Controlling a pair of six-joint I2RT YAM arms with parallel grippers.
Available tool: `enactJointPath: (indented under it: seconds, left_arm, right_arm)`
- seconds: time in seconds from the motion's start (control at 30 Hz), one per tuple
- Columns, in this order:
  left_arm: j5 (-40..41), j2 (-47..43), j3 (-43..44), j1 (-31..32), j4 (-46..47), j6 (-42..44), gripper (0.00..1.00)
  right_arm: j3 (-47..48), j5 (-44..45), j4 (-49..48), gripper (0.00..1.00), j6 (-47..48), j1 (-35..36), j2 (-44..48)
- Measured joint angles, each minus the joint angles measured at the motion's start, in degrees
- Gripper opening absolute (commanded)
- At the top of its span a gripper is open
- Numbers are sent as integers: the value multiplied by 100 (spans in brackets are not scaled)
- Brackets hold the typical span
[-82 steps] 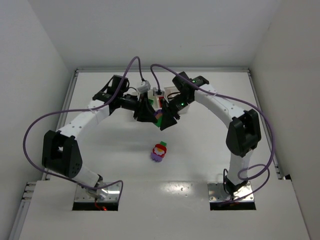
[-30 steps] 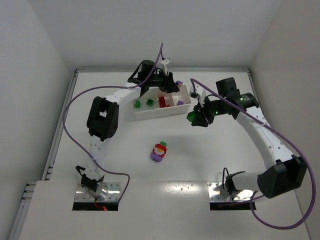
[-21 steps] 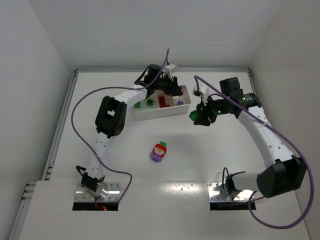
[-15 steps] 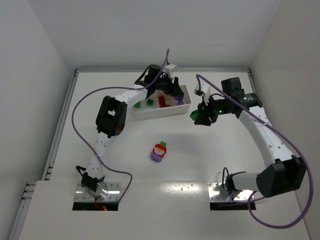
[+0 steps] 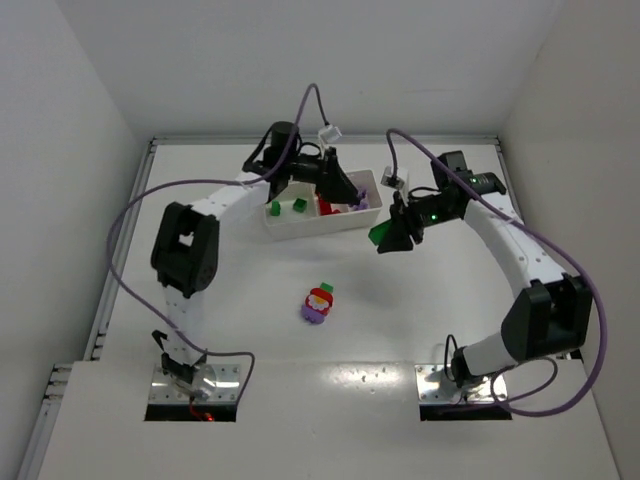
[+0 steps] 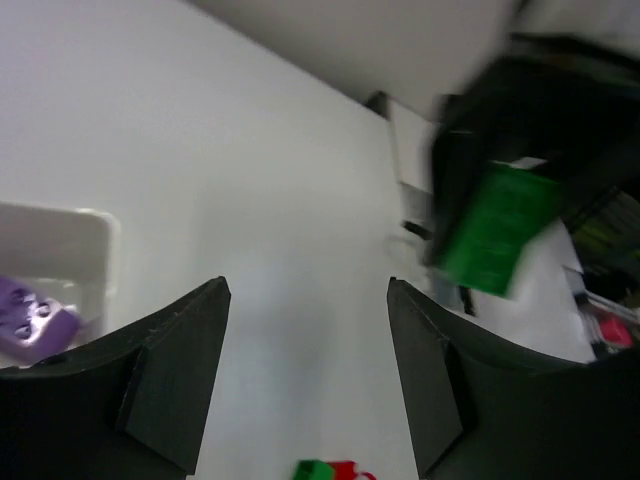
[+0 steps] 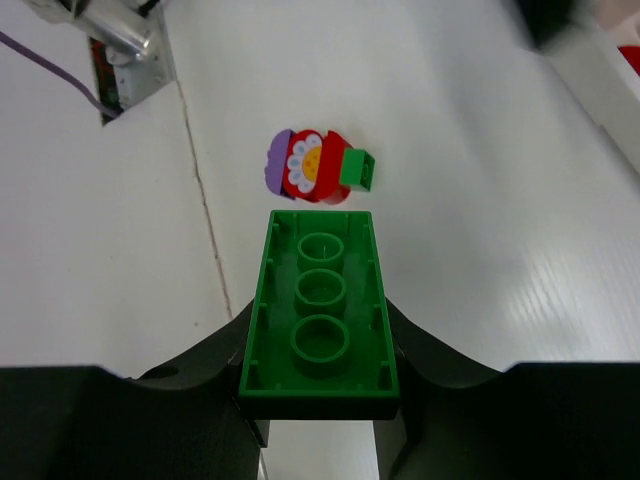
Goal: Sort the legos into containers by color
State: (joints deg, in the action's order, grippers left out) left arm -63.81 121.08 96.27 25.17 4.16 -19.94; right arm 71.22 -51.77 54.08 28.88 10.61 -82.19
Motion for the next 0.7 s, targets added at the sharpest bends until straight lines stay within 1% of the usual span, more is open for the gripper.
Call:
enactJointPath:
  seconds: [0.13, 0.2, 0.3, 0.4, 0.47, 0.53, 0.7]
  left_arm:
    - [-1104, -1585, -1178, -140, 680, -459, 72]
    - [-1453, -2240, -1611, -179, 935, -614, 72]
    - [-1665, -2811, -2094, -201, 1102, -737, 72]
    - [-1676, -3075, -2535, -201, 1078, -704, 73]
    - [-1615, -3097, -2667, -201, 839, -579, 74]
    - [-1467, -3097, -2664, -201, 428, -297, 74]
    - [-997, -3095, -2341, -197, -568, 562, 74]
  right_arm:
    - [542, -505, 601, 12, 514, 42, -769]
    - [793, -713, 855, 12, 750, 68, -1056]
    - [1152, -944, 1252, 13, 1021, 116, -1344]
    - [1502, -1102, 1558, 13, 1211, 188, -1528]
    - [1690, -1193, 1709, 13, 1311, 256, -1591]
    - [1794, -1281, 1818, 13, 1366, 339, -1604]
    - [1849, -1351, 1989, 14, 1432, 667, -1604]
